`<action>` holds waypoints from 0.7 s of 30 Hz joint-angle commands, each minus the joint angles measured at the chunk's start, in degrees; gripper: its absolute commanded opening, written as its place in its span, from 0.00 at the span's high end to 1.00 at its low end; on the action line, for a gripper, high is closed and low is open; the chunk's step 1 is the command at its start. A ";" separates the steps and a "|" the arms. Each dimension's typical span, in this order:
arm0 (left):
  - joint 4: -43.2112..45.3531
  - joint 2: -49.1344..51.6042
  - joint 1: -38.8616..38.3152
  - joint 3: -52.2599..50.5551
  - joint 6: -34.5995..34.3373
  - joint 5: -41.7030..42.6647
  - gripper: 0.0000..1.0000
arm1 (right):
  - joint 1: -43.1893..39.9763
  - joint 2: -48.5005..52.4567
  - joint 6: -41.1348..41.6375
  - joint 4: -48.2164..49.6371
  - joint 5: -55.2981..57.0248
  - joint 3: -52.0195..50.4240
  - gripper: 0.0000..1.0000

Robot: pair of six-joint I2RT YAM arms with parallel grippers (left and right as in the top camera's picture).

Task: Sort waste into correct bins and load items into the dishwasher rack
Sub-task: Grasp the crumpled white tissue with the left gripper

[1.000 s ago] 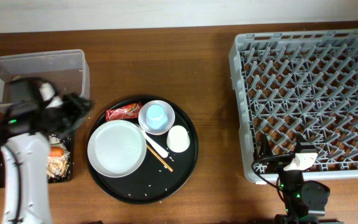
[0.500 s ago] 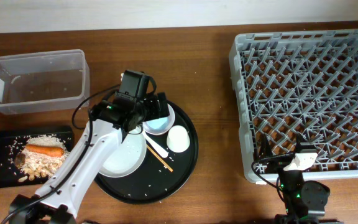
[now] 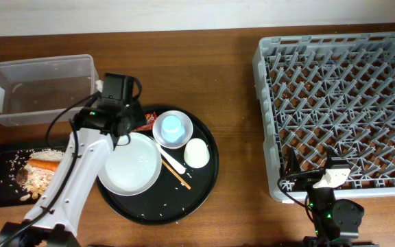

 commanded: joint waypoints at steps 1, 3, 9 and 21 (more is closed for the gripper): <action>1.79 1.62 1.14 1.31 0.31 -6.38 0.78 | -0.44 -0.42 0.02 -0.11 0.48 -0.42 0.01; 4.92 5.42 1.14 1.31 0.31 -8.68 0.99 | -0.44 -0.42 0.00 -0.11 0.48 -0.42 0.01; 7.67 13.55 1.40 1.31 0.35 -8.79 1.00 | -0.44 -0.42 0.00 -0.11 0.48 -0.42 0.01; 4.04 20.20 1.40 1.20 1.18 -7.63 1.00 | -0.44 -0.42 0.00 -0.11 0.48 -0.42 0.01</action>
